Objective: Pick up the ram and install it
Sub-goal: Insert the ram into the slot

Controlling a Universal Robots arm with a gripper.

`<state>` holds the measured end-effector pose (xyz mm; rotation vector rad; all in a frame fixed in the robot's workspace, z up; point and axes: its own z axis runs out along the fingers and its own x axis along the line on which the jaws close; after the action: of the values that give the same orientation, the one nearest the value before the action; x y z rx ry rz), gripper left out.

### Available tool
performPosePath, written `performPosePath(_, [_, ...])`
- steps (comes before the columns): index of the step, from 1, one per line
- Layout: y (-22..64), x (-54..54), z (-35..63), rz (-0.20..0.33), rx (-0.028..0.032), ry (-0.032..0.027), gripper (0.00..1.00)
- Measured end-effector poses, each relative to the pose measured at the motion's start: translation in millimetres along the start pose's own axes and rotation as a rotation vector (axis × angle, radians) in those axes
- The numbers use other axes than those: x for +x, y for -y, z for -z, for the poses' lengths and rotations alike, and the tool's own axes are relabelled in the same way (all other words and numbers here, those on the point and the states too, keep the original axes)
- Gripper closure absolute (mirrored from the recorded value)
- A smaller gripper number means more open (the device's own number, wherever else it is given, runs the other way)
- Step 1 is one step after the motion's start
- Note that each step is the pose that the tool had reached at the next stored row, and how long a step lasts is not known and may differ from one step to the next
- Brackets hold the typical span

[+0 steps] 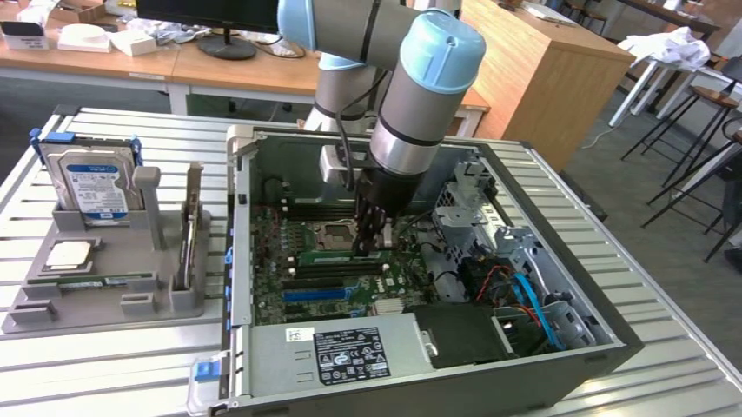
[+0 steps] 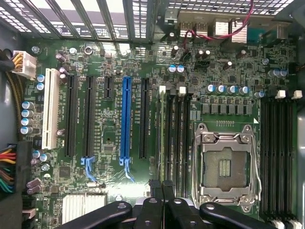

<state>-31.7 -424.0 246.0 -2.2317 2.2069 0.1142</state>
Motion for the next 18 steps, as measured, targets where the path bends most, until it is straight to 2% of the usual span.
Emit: performPosePath(18, [-0.2, -0.8, -4.1, 0.0, 0.0001, 0.0001, 0.89])
